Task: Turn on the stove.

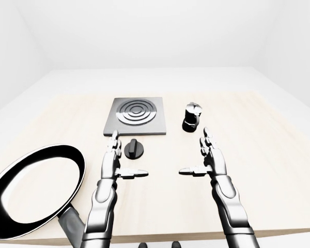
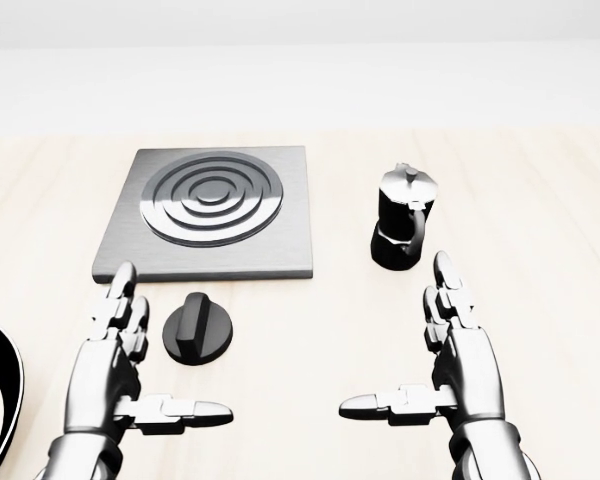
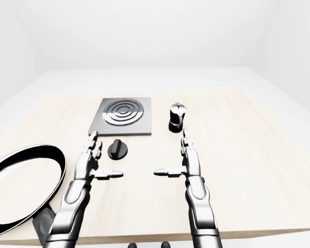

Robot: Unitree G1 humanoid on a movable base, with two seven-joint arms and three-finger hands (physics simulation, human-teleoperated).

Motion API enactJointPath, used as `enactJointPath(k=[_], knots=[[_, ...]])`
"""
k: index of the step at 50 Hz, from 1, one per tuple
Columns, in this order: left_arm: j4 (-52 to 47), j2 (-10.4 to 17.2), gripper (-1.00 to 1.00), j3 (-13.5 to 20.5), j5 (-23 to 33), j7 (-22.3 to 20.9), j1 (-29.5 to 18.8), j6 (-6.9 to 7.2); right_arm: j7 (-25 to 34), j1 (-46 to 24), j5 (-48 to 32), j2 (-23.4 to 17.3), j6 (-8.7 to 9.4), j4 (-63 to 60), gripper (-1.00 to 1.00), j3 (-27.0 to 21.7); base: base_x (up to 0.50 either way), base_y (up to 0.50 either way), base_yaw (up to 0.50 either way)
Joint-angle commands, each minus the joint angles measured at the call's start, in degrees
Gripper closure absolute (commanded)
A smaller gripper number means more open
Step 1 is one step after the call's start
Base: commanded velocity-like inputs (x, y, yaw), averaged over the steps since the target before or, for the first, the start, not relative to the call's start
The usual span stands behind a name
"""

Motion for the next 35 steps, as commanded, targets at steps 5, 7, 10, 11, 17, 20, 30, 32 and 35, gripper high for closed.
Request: enactJointPath(k=[5,7,10,11,17,20,30,32,35], knots=[[3.7,0.2,-1.00,0.3,-1.1,-0.4,-1.8,1.67,-0.2,-0.3,0.2,0.0,0.17,0.4,-1.00,-0.1,0.00,0.00,0.00],[4.2,0.2,-1.00,0.3,-1.1,-0.4,-2.1,1.76,-0.2,-0.3,0.2,0.0,0.15,0.5,-1.00,-0.1,0.00,0.00,0.00],[4.6,0.3,-1.00,0.4,-1.1,-0.4,-2.4,2.35,-0.3,-0.4,0.3,0.0,0.28,0.5,-1.00,-0.2,0.00,0.00,0.00],[4.9,0.3,-1.00,0.4,-1.2,-0.4,-2.6,2.41,-0.3,-0.4,0.3,0.0,0.18,0.6,-1.00,-0.2,0.00,0.00,0.00],[6.4,0.4,-1.00,0.5,-1.5,-0.6,-3.5,3.04,-0.3,-0.4,0.3,0.0,0.46,0.3,-1.00,-0.1,0.00,0.00,0.00],[6.6,0.4,-1.00,0.4,-1.4,-0.6,-3.6,3.12,-0.3,-0.4,0.3,-0.1,0.27,0.5,-1.00,-0.2,0.00,0.00,0.00],[6.3,0.4,-1.00,0.3,-1.5,-0.9,-3.5,4.06,-0.1,0.0,0.2,0.0,0.36,0.1,-1.00,0.0,0.00,0.00,0.00],[7.4,0.5,-1.00,0.4,-1.5,-1.0,-3.9,3.66,-0.1,-0.1,0.2,0.0,0.33,0.1,-1.00,0.0,0.00,0.00,0.00],[7.8,0.5,-1.00,0.4,-1.6,-1.1,-4.1,3.98,0.0,-0.1,0.1,0.0,0.02,0.4,-1.00,0.0,0.00,0.00,0.00]])
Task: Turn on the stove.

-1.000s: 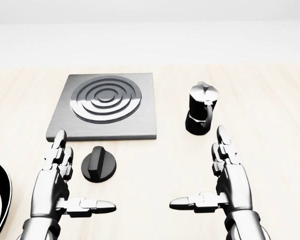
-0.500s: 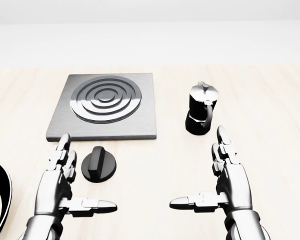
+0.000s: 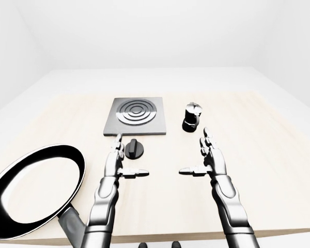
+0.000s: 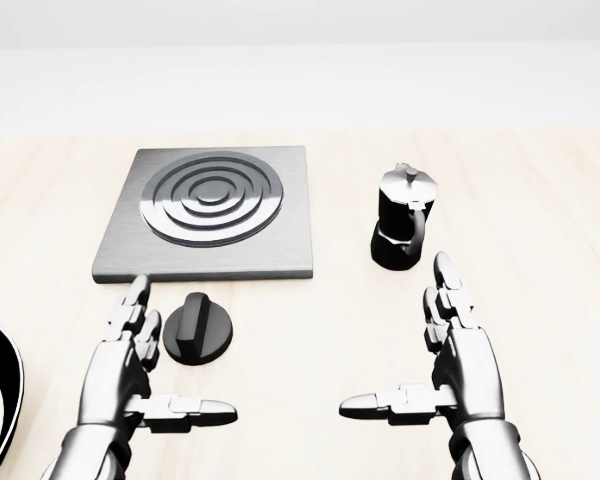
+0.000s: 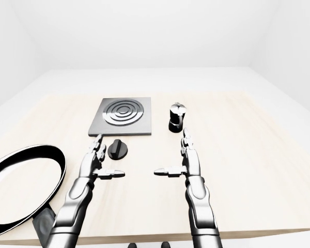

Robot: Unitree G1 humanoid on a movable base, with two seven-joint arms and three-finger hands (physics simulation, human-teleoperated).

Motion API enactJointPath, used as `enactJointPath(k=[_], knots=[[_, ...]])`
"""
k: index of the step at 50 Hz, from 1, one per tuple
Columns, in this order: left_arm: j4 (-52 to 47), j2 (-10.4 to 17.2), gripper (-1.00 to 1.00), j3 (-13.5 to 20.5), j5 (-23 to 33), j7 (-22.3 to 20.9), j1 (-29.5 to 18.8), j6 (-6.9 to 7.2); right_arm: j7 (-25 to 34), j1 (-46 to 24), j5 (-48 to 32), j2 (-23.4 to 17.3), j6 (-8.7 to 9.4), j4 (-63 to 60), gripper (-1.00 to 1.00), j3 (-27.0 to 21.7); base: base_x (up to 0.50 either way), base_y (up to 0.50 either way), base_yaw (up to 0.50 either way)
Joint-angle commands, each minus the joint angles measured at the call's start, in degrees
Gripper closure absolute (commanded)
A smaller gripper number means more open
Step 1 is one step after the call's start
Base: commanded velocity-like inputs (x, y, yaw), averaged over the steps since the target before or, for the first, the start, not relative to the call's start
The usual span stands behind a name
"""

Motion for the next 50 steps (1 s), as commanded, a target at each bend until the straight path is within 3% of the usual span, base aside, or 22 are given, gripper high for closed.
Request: enactJointPath(k=[1,14,17,50], knots=[[1.4,0.1,-1.00,0.0,-0.2,-0.3,-0.7,0.68,0.1,0.1,-0.1,0.0,-0.03,-0.1,-1.00,0.1,0.00,0.00,0.00],[3.8,0.3,-1.00,0.0,-0.4,-1.0,-2.1,0.68,0.2,0.0,-0.1,0.0,-0.17,0.2,-1.00,0.1,0.00,0.00,0.00],[6.3,0.4,-1.00,-0.2,-0.2,-1.9,-3.4,0.68,0.0,-0.2,0.1,0.1,0.77,-0.1,-1.00,0.0,0.00,0.00,0.00],[6.8,0.2,-1.00,-1.0,1.1,-3.6,-3.2,0.68,0.3,0.0,-0.1,0.1,0.11,0.3,-1.00,0.2,0.00,0.00,0.00]])
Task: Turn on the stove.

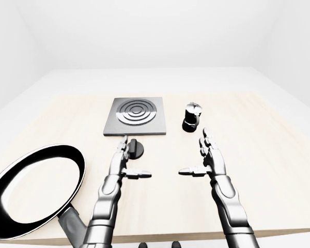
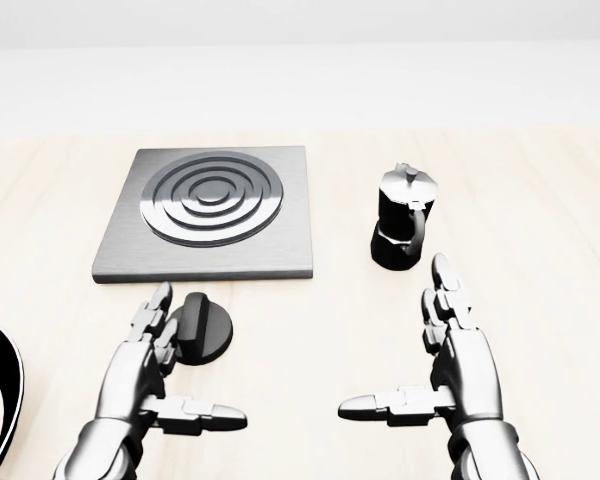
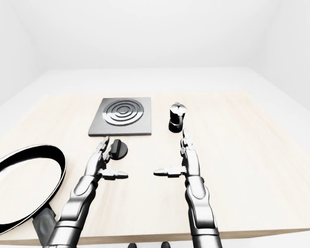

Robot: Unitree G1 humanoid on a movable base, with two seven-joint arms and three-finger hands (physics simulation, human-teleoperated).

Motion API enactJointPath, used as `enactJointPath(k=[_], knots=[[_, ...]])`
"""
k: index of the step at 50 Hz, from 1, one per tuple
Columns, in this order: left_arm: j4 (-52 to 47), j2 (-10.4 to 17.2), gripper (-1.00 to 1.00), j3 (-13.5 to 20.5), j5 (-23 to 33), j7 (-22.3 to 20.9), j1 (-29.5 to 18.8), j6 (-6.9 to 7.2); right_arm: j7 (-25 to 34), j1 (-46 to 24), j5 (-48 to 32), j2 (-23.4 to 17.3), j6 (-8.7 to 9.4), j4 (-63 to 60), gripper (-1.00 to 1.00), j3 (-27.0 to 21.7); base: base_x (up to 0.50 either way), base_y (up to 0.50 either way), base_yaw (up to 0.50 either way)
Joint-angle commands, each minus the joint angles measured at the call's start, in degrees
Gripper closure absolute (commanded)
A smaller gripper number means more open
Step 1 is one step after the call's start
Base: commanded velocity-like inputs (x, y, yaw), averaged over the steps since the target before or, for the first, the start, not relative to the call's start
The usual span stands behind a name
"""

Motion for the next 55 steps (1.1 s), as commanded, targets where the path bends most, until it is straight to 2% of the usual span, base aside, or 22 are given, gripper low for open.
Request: enactJointPath(k=[1,13,14,15,16,32,45,46,49,51,55], knots=[[0.5,-0.1,-1.00,-0.4,0.4,-1.0,0.0,0.00,0.0,0.0,0.0,0.0,-0.15,0.2,-1.00,0.0,0.00,0.00,0.00],[-2.3,-0.3,-1.00,-1.6,1.8,-3.1,1.6,0.00,0.0,0.0,0.0,0.0,0.05,0.0,-1.00,0.1,0.00,0.00,0.00],[-2.3,-0.3,-1.00,-1.6,2.0,-3.3,1.7,0.00,-0.1,0.1,0.0,0.0,1.75,-1.8,-1.00,0.1,0.00,0.00,0.00],[-2.3,-0.4,-1.00,-1.6,2.0,-3.4,1.7,0.00,-0.1,0.1,0.0,0.0,1.90,-1.9,-1.00,0.1,0.00,0.00,0.00],[-2.7,-0.4,-1.00,-1.8,2.2,-3.7,1.8,0.00,0.1,-0.2,0.0,0.0,-0.27,0.5,-1.00,0.0,0.00,0.00,0.00],[-5.2,-0.7,-1.00,-3.4,4.6,-6.9,3.6,0.00,-0.1,-0.4,0.2,0.0,-0.27,1.0,-1.00,-0.2,0.00,0.00,0.00],[-7.8,-0.9,-1.00,-3.2,4.7,-6.9,4.7,0.00,0.0,-0.1,0.2,0.0,0.04,0.3,-1.00,-0.1,0.00,0.00,0.00],[-8.2,-0.8,-1.00,-3.0,4.6,-6.7,4.9,-1.33,0.0,-0.1,0.2,0.0,0.00,0.3,-1.00,-0.1,0.00,0.00,0.00],[-9.7,-0.8,-1.00,-3.2,4.8,-6.5,5.5,-2.02,0.0,0.0,0.1,0.0,0.07,0.2,-1.00,-0.1,0.00,0.00,0.00],[-11.1,-0.7,-1.00,-3.2,5.0,-6.5,5.9,-3.18,0.0,0.0,0.1,0.0,-0.16,0.3,-1.00,-0.1,0.00,0.00,0.00],[-12.9,-0.6,-1.00,-3.3,5.1,-6.7,6.7,-4.42,0.0,0.0,0.1,0.0,-0.08,0.3,-1.00,0.0,0.00,0.00,0.00]])
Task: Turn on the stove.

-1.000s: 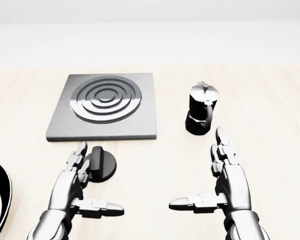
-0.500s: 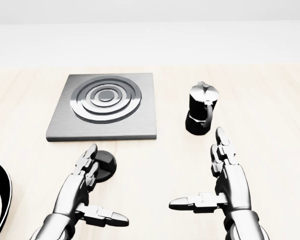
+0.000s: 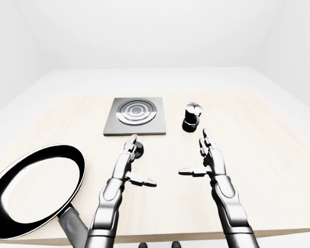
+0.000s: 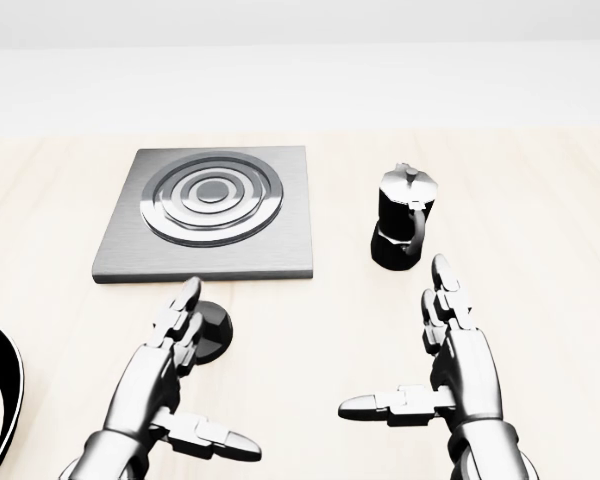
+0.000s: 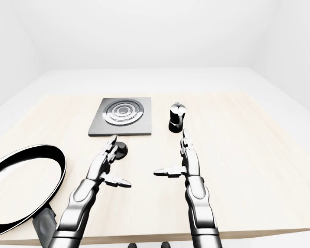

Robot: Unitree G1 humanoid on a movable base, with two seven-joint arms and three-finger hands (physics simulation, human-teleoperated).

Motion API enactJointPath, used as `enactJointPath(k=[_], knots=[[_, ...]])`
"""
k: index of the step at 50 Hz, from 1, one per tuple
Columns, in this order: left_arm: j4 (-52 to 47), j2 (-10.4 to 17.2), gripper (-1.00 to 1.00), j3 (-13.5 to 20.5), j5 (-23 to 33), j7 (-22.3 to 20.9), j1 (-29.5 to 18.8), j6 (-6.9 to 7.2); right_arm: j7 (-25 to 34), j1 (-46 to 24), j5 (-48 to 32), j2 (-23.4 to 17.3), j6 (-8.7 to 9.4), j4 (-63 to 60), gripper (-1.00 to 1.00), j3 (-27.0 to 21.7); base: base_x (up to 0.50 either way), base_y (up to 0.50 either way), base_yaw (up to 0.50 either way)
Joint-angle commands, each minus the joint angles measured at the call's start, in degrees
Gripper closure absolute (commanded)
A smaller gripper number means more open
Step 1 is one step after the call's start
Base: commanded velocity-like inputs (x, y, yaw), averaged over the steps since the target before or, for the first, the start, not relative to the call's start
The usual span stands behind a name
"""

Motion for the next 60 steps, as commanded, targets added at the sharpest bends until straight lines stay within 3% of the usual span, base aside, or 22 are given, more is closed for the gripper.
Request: enactJointPath(k=[1,19,43,60], knots=[[-4.8,0.1,-1.00,0.0,0.4,0.0,1.9,-3.55,0.0,0.1,-0.1,0.0,-0.20,0.1,-1.00,0.0,0.00,0.00,0.00],[-10.6,0.4,-1.00,1.4,0.8,2.5,3.0,-8.18,0.0,-0.1,0.0,0.0,-0.30,0.4,-1.00,0.0,0.00,0.00,0.00],[-17.2,1.5,-1.00,5.5,2.6,8.0,1.9,-8.32,-0.5,-0.7,0.3,-0.1,0.24,0.7,-1.00,-0.3,0.00,0.00,0.00],[-23.7,2.6,-1.00,9.4,-1.0,9.5,0.2,-8.32,-0.3,-0.2,0.1,0.0,-0.11,0.5,-1.00,-0.1,0.00,0.00,0.00]])
